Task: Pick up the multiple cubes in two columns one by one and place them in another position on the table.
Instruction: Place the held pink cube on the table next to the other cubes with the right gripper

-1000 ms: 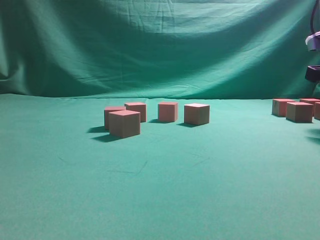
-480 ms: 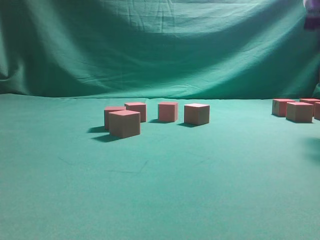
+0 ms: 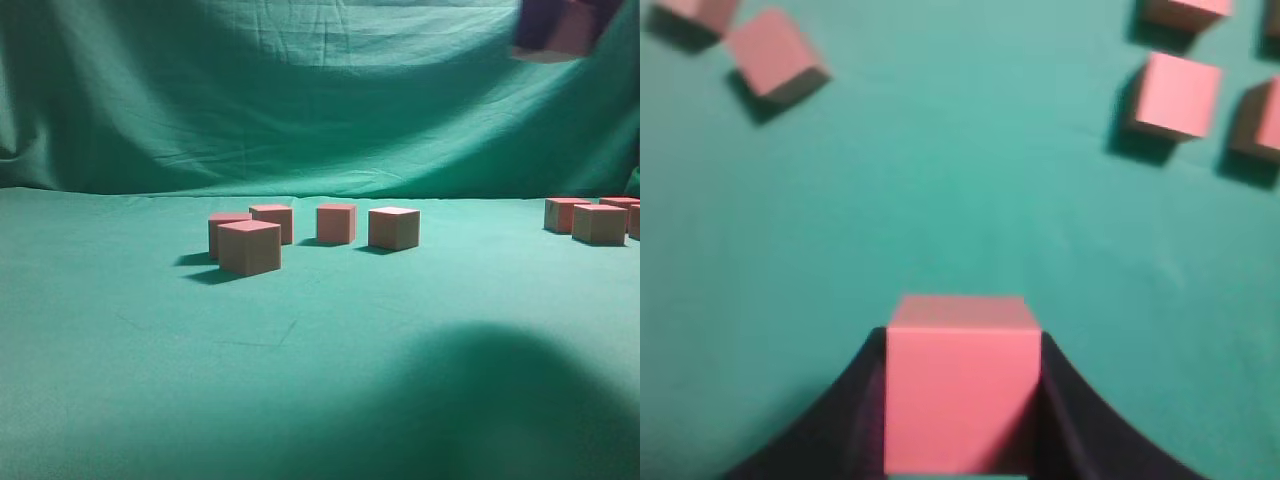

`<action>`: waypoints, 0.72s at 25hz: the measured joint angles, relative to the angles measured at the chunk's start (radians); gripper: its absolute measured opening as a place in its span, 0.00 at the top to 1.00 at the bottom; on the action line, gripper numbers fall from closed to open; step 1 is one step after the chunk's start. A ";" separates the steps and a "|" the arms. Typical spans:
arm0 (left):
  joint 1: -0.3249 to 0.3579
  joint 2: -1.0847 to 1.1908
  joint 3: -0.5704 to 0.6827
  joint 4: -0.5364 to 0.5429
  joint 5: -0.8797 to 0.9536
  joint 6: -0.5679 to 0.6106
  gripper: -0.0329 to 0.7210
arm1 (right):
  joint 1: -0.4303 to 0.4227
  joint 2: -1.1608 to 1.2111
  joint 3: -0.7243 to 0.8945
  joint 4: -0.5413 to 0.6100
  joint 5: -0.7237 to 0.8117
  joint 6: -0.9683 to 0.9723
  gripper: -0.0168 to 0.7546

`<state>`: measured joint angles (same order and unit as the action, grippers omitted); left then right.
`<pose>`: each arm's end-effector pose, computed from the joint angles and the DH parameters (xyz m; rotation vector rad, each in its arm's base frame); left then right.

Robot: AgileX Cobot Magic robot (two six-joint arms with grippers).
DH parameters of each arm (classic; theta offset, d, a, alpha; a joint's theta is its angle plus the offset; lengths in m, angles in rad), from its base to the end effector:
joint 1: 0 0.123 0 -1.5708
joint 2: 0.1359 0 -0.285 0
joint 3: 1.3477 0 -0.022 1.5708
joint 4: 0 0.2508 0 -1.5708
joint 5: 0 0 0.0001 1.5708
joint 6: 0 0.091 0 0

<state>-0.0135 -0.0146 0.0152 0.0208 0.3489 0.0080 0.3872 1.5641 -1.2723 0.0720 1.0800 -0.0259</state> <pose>0.0529 -0.0001 0.1774 0.0326 1.8328 0.0164 0.2871 0.1233 0.2891 -0.5532 2.8136 0.1707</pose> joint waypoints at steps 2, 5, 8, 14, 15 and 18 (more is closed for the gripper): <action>0.000 0.000 0.000 0.000 0.000 0.000 0.96 | 0.085 0.000 0.000 0.007 -0.011 -0.019 0.63; 0.000 0.000 0.000 0.000 0.000 0.000 0.96 | 0.210 0.000 0.000 0.009 -0.042 -0.038 0.63; 0.000 0.000 0.000 0.000 0.000 0.000 0.96 | 0.295 0.000 0.000 0.009 -0.079 -0.040 0.63; 0.000 0.000 0.000 0.000 0.000 0.000 0.96 | 0.406 0.002 0.000 0.009 -0.128 -0.128 0.63; 0.000 0.000 0.000 0.000 0.000 0.000 0.96 | 0.421 0.007 0.000 0.009 -0.131 -0.144 0.63; 0.000 0.000 0.000 0.000 0.000 0.000 0.96 | 0.447 0.044 0.000 0.009 -0.136 -0.193 0.63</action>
<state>-0.0135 -0.0146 0.0152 0.0208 0.3489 0.0080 0.8344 1.6078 -1.2723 0.0810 0.9445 -0.2193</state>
